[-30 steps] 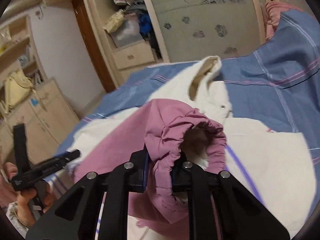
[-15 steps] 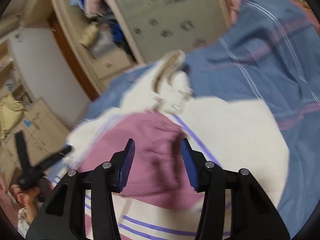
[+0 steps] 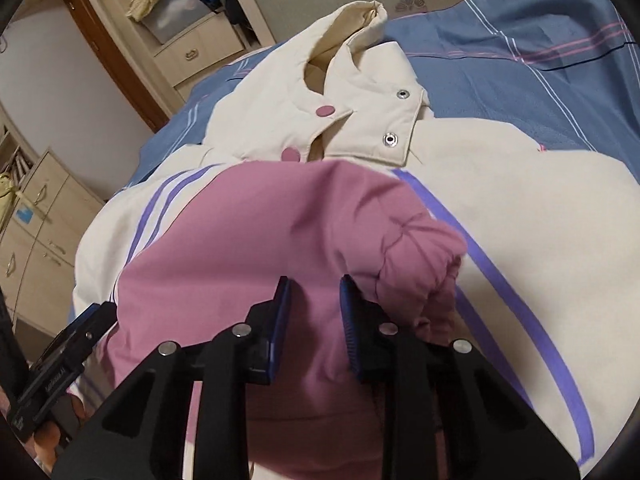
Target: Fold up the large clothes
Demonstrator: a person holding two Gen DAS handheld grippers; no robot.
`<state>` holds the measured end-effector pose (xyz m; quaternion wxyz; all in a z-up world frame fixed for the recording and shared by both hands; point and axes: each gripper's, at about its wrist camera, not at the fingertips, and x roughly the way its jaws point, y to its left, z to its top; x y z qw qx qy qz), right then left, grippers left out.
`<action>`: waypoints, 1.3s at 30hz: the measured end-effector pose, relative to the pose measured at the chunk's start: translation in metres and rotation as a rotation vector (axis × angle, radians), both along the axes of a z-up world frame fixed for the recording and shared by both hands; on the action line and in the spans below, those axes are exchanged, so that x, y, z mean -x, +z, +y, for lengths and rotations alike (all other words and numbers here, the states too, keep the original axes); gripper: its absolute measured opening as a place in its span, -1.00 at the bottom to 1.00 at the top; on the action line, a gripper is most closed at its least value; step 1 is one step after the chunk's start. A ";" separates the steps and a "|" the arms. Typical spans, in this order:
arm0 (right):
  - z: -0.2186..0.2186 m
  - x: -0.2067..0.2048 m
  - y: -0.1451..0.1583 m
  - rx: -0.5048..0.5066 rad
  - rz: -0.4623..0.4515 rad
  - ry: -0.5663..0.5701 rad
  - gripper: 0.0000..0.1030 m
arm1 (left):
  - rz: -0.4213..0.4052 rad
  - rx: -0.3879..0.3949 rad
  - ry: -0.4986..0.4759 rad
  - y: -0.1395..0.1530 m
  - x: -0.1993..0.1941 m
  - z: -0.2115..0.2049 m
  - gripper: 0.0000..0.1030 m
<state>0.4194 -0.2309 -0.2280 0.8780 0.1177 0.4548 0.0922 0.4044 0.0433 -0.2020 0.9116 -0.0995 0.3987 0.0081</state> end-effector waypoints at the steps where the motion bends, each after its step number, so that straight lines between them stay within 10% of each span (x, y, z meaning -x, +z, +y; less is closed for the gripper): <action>1: 0.003 -0.005 -0.002 0.021 -0.005 0.005 -0.49 | 0.010 -0.014 0.000 -0.002 -0.006 -0.002 0.44; 13: -0.026 0.082 0.035 0.059 -0.107 0.074 -0.37 | -0.073 0.075 -0.056 0.031 0.053 0.005 0.50; 22: -0.056 0.069 -0.001 0.018 0.039 -0.045 -0.02 | 0.086 -0.015 -0.025 0.003 0.032 -0.004 0.55; 31: -0.090 0.191 0.017 -0.012 0.013 0.027 0.01 | -0.005 0.083 -0.030 0.033 0.135 0.041 0.60; 39: -0.096 0.260 -0.016 0.076 0.106 0.030 0.29 | 0.070 -0.078 -0.088 -0.014 0.188 0.037 0.61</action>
